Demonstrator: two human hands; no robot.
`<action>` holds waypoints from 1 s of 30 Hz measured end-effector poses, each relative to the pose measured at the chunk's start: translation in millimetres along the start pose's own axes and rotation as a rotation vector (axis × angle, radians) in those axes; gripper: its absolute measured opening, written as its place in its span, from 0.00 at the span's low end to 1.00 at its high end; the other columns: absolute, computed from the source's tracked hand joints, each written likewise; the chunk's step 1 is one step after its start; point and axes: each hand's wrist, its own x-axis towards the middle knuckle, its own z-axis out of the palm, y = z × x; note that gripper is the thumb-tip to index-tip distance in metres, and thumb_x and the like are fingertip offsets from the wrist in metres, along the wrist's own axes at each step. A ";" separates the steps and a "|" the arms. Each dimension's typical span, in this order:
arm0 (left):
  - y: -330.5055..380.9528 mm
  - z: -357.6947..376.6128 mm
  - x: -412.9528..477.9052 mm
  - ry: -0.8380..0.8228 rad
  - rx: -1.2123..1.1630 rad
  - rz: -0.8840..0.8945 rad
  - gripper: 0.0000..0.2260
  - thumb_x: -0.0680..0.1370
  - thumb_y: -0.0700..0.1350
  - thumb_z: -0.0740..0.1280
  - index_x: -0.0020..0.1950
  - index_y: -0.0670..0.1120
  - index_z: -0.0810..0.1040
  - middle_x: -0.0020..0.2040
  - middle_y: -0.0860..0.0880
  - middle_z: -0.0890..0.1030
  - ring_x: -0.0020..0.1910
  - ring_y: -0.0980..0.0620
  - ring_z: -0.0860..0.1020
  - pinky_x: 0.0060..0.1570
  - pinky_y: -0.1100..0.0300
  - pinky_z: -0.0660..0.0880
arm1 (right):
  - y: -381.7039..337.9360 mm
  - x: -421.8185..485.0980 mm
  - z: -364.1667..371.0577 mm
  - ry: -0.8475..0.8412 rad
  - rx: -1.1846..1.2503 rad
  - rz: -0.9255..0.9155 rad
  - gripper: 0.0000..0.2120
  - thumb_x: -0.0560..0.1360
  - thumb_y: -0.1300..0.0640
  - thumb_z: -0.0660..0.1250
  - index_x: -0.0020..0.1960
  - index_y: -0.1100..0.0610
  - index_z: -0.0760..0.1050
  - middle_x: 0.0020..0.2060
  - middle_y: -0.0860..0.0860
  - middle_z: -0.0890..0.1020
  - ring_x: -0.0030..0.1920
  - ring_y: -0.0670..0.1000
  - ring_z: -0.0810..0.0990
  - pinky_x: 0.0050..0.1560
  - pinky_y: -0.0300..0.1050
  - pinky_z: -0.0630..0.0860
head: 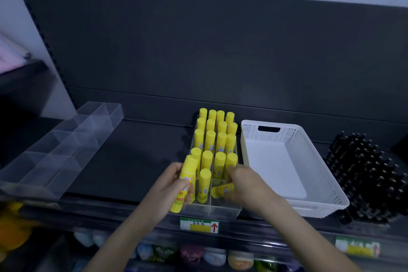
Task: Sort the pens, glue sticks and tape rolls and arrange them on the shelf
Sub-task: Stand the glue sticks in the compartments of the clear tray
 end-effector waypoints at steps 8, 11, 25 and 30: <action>-7.8 -10.3 -3.4 0.026 0.060 0.075 0.08 0.72 0.44 0.68 0.50 0.52 0.77 0.46 0.50 0.83 0.45 0.53 0.81 0.49 0.57 0.77 | 0.6 8.0 14.8 0.121 0.254 -0.057 0.13 0.71 0.60 0.68 0.55 0.57 0.74 0.50 0.54 0.79 0.46 0.52 0.76 0.42 0.38 0.70; -7.7 -11.4 -2.7 0.063 0.075 0.091 0.11 0.64 0.54 0.70 0.46 0.57 0.79 0.48 0.53 0.83 0.50 0.55 0.80 0.53 0.54 0.76 | 2.5 5.8 19.3 0.191 0.270 -0.083 0.11 0.71 0.59 0.68 0.53 0.57 0.75 0.49 0.53 0.79 0.46 0.51 0.76 0.42 0.36 0.69; -7.6 -2.3 6.7 0.126 0.042 0.103 0.12 0.62 0.46 0.75 0.44 0.53 0.82 0.43 0.55 0.84 0.43 0.59 0.81 0.44 0.64 0.76 | 2.9 1.6 23.6 0.181 0.350 -0.108 0.06 0.72 0.57 0.69 0.48 0.54 0.77 0.37 0.45 0.74 0.38 0.45 0.72 0.35 0.28 0.65; -6.7 4.0 8.2 0.125 0.081 0.100 0.12 0.67 0.36 0.75 0.45 0.49 0.81 0.41 0.56 0.85 0.41 0.60 0.81 0.43 0.68 0.76 | 10.2 -9.0 1.8 0.276 0.409 -0.089 0.06 0.70 0.57 0.71 0.46 0.52 0.77 0.36 0.44 0.75 0.33 0.41 0.71 0.36 0.27 0.68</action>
